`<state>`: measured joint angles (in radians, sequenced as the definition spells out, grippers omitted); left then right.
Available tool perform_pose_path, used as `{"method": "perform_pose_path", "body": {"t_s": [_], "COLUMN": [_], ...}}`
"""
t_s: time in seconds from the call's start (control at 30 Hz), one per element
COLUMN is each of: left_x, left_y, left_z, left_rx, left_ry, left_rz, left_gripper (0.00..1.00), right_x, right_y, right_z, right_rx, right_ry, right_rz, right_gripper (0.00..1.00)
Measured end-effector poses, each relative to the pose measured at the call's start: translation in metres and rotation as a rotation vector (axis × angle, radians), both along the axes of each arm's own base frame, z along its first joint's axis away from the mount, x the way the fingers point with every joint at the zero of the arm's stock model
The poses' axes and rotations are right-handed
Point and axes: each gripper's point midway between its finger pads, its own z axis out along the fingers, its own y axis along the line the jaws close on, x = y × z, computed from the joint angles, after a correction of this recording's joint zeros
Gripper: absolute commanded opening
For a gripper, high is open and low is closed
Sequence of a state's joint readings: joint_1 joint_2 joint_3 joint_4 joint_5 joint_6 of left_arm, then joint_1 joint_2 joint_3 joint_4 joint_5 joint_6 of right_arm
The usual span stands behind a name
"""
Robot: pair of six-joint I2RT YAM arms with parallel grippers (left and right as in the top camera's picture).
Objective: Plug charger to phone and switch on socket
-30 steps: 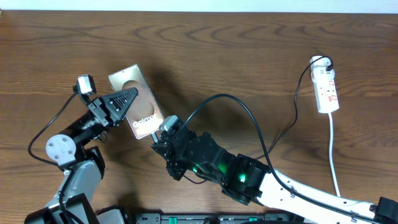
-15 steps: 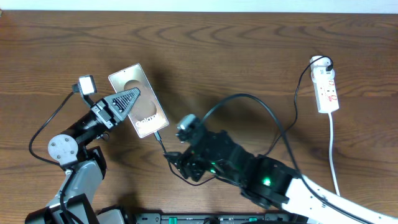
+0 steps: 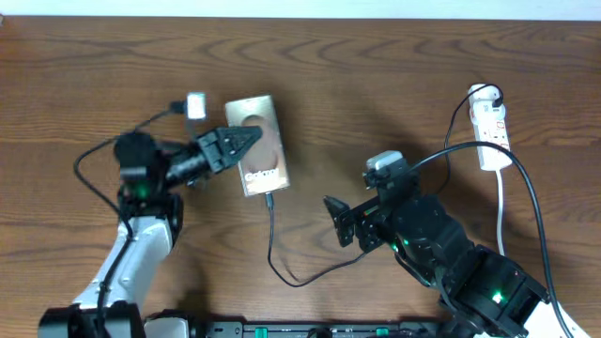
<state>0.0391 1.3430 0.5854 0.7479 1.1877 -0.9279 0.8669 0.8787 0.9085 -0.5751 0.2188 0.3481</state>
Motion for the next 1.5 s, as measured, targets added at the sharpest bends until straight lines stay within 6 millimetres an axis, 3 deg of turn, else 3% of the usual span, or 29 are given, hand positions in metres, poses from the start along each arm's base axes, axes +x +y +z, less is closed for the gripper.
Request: {"method": "perform_pose_path", "body": {"t_s": [0.17, 0.3, 0.43, 0.63, 0.83, 1.2, 1.5], "left_x": [0.015, 0.03, 0.044, 0.054, 0.049, 0.041, 0.041], "left_y": [-0.022, -0.039, -0.057, -0.074, -0.068, -0.061, -0.061], "left_z": [-0.01, -0.05, -0.118, -0.158, -0.197, -0.216, -0.217], "left_rx": [0.091, 0.124, 0.149, 0.171, 0.25, 0.315, 0.321], "left_ry": [-0.032, 0.02, 0.167, 0.236, 0.359, 0.426, 0.425], "left_rz": [-0.063, -0.121, -0.171, -0.207, -0.163, -0.141, -0.143], "left_gripper": [0.07, 0.07, 0.07, 0.07, 0.08, 0.08, 0.11], "right_x": [-0.001, -0.002, -0.004, -0.005, -0.005, -0.005, -0.008], "right_y": [-0.003, -0.004, -0.007, -0.008, -0.008, -0.008, -0.011], "right_z": [-0.004, -0.006, -0.012, -0.014, -0.014, -0.015, -0.019], "right_rx": [-0.008, -0.014, -0.027, -0.031, -0.031, -0.032, -0.05], "right_ry": [0.016, 0.024, 0.049, 0.06, 0.061, 0.063, 0.078], "right_rz": [-0.011, -0.014, -0.021, -0.025, -0.026, -0.027, -0.027], "right_gripper": [0.99, 0.99, 0.99, 0.99, 0.99, 0.99, 0.99]}}
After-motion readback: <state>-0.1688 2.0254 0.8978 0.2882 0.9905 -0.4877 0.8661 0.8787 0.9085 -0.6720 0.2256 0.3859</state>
